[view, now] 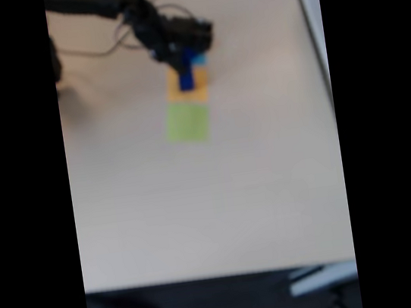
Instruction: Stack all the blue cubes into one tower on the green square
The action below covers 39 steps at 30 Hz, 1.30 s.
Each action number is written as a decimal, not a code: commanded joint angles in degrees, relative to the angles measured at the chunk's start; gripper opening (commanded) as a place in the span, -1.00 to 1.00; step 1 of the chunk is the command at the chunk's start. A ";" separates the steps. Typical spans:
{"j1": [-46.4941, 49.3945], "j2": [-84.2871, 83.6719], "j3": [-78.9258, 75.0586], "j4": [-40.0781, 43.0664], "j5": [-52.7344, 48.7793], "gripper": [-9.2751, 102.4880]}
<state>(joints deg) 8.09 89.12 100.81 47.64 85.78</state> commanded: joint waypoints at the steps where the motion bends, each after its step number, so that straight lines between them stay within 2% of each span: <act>1: -0.35 2.02 -4.31 0.26 0.79 -0.79; 39: -0.26 -1.05 1.41 -5.19 3.43 -0.82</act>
<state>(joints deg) 7.91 87.45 102.39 44.12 88.59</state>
